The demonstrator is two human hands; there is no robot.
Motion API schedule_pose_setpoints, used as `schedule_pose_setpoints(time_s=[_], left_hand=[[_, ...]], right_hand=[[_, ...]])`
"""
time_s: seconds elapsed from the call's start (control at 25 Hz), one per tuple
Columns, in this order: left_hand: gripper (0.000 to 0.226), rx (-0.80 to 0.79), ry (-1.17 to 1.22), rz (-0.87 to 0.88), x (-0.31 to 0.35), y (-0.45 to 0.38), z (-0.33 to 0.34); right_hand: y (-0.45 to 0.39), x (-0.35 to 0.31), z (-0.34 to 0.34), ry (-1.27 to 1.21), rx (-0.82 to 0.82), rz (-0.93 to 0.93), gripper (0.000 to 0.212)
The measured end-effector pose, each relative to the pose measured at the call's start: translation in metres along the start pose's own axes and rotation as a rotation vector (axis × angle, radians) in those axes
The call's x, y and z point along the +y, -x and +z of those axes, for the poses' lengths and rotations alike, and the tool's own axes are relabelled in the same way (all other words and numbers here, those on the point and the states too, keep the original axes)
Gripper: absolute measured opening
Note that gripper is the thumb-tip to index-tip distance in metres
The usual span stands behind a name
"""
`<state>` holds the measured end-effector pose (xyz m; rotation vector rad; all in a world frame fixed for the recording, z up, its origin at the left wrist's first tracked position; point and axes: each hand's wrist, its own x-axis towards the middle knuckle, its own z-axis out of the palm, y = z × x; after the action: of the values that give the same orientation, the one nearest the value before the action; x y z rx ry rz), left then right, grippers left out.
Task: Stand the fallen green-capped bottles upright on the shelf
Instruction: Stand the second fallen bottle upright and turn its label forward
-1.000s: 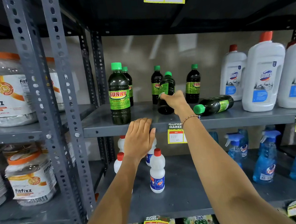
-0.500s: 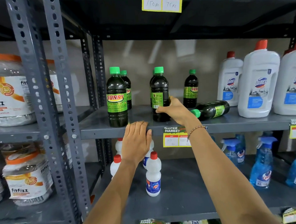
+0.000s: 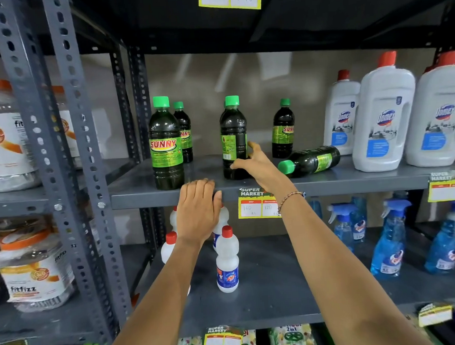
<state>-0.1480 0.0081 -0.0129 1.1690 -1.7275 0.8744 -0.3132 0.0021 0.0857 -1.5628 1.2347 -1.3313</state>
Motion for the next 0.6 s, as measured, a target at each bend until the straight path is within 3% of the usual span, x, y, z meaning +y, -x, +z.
schedule_pose_setpoints(time_s=[0.24,0.6], left_hand=[[0.034,-0.006,0.064,-0.038,0.0016,0.0006,0.0004],[0.034,-0.023,0.083,-0.049,0.0026,0.0013,-0.0039]], right_hand=[[-0.0016,0.004,-0.0027,-0.011,0.002,0.011,0.108],[0.0015,-0.0004,0.0005,0.104,0.003,0.017,0.105]])
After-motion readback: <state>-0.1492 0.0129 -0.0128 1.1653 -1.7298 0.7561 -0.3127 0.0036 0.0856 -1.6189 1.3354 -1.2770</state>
